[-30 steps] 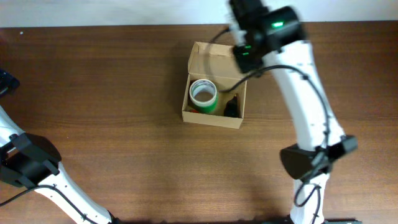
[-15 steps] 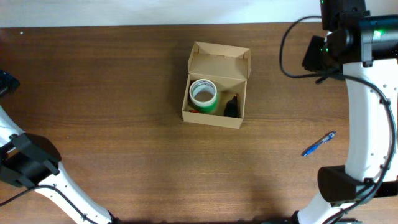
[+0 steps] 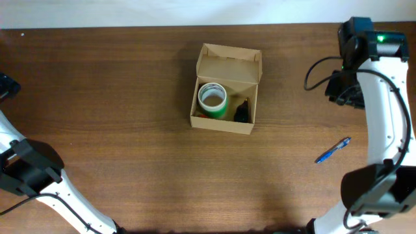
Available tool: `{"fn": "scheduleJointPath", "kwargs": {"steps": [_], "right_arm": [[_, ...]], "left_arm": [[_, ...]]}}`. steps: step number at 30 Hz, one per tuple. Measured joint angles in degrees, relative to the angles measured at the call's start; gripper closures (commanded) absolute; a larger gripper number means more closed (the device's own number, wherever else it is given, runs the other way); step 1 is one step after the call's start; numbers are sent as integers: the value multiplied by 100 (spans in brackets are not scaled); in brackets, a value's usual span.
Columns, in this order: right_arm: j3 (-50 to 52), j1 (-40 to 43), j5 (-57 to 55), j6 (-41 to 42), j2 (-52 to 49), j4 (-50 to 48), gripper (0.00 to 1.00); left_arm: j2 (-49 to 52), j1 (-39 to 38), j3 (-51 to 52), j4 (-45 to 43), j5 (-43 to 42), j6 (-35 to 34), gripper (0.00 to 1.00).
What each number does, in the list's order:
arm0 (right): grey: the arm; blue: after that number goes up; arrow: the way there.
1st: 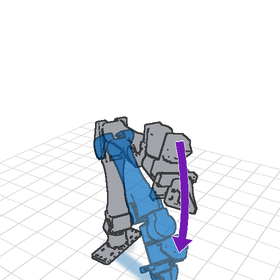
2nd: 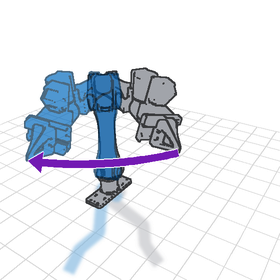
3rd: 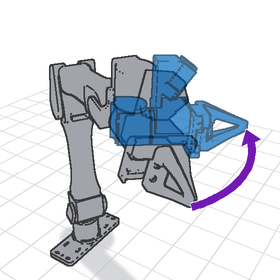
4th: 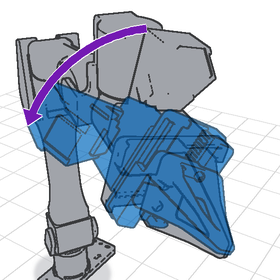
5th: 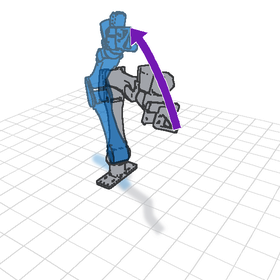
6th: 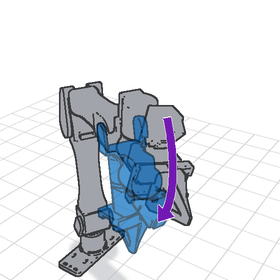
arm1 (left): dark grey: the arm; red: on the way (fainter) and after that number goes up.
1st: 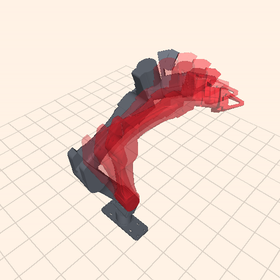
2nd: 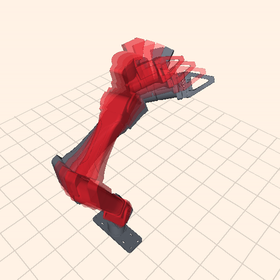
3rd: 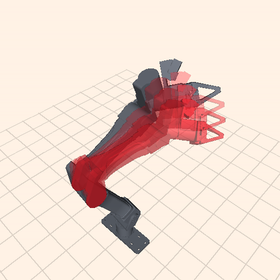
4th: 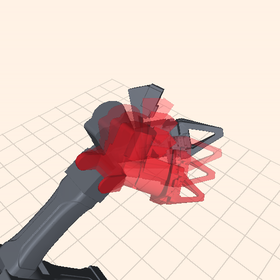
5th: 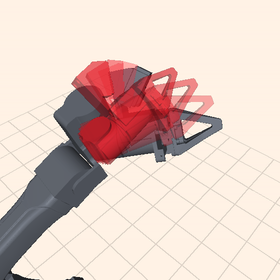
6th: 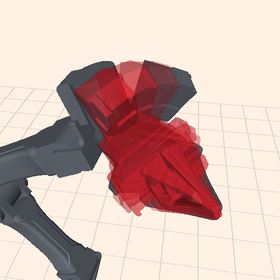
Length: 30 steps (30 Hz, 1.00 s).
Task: Pack container
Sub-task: 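Move the right gripper to the blue pen on the table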
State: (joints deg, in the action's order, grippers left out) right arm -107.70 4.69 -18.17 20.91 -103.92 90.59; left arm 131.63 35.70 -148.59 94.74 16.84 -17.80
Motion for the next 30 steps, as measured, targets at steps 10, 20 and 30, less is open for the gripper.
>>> {"fn": "scheduleJointPath", "kwargs": {"steps": [10, 20, 30], "right_arm": [[2153, 118, 422, -87, 2361, -793, 36], [4411, 1086, 1196, 1318, 3091, -2361, 47], [5034, 1259, 1814, 2144, 1834, -3464, 57]], "left_arm": [[0, 0, 0, -2, 2, 0, 0], [0, 0, 0, -2, 0, 2, 0], [0, 0, 0, 0, 0, 0, 0]]}}
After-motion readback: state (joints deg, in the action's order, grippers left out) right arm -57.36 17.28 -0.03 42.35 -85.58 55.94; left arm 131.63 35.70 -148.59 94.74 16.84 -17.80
